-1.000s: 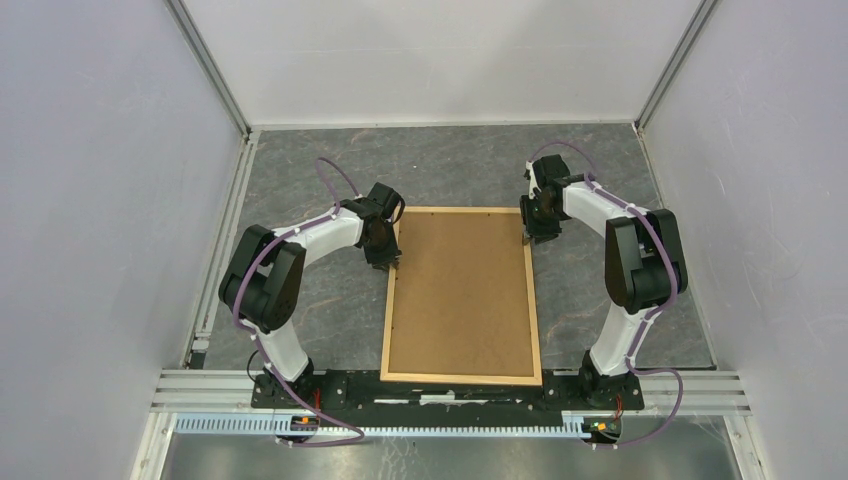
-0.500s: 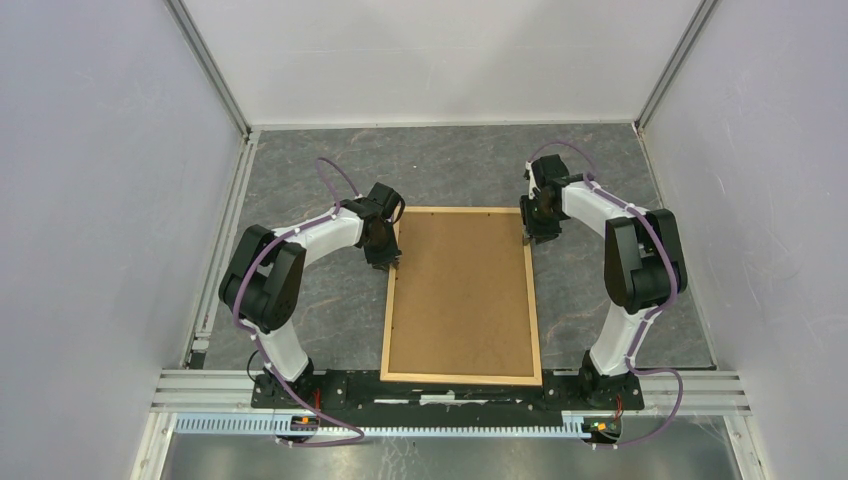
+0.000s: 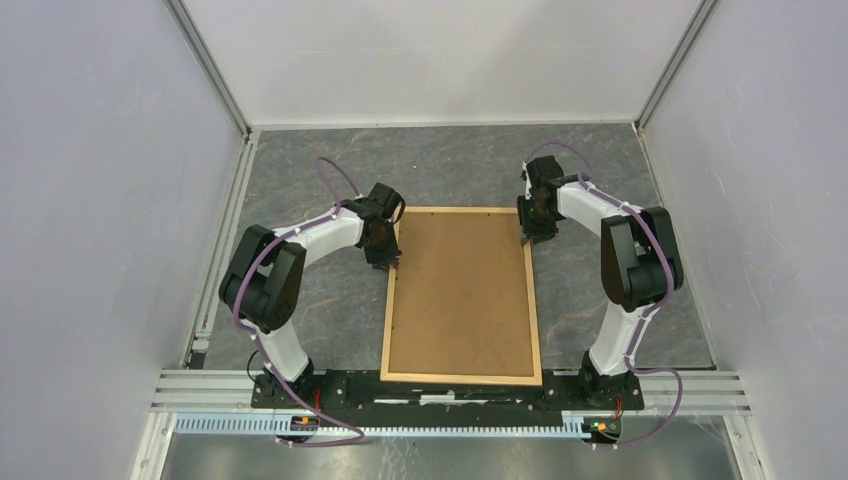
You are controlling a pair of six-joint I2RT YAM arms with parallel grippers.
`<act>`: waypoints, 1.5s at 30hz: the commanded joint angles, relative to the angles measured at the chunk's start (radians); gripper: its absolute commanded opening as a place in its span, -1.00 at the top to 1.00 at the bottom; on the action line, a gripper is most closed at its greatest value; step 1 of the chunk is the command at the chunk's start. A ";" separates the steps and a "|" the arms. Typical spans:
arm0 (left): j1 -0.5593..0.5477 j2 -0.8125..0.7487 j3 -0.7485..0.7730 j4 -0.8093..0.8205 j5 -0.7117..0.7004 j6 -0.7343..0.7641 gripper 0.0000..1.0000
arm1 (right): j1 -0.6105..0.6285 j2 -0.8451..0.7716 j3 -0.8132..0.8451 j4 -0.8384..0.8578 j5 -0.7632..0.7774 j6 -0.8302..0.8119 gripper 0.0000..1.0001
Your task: Put the photo into the frame
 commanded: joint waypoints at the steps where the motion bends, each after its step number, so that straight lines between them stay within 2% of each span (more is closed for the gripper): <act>1: -0.027 0.050 -0.021 -0.047 0.004 0.012 0.95 | -0.021 0.127 -0.081 0.034 -0.049 -0.032 0.19; 5: -0.030 0.050 -0.020 -0.045 0.005 0.018 0.95 | -0.022 0.066 -0.095 0.082 -0.315 -0.053 0.09; 7: -0.030 0.048 -0.020 -0.047 0.004 0.020 0.96 | -0.021 0.009 -0.083 0.091 -0.377 -0.050 0.01; 8: -0.030 0.048 -0.020 -0.048 0.004 0.018 0.96 | -0.021 -0.025 -0.063 0.077 -0.356 -0.045 -0.02; 11: -0.030 0.047 -0.021 -0.051 0.003 0.015 0.95 | -0.019 -0.080 0.022 -0.005 -0.156 -0.043 -0.09; 15: -0.030 0.041 -0.026 -0.052 0.004 0.012 0.96 | 0.009 -0.073 0.126 -0.124 0.071 -0.039 0.04; 20: -0.030 0.045 -0.024 -0.052 0.003 0.009 0.96 | 0.045 -0.047 0.177 -0.166 0.179 -0.024 0.18; 25: -0.030 0.046 -0.024 -0.053 0.004 0.011 0.96 | 0.068 -0.027 0.184 -0.180 0.212 -0.007 0.37; 38: -0.031 0.045 -0.027 -0.046 0.004 0.009 0.96 | 0.096 0.009 0.125 -0.148 0.159 0.009 0.29; 45: -0.031 0.047 -0.027 -0.047 0.005 0.009 0.95 | 0.097 0.025 0.117 -0.137 0.165 0.007 0.34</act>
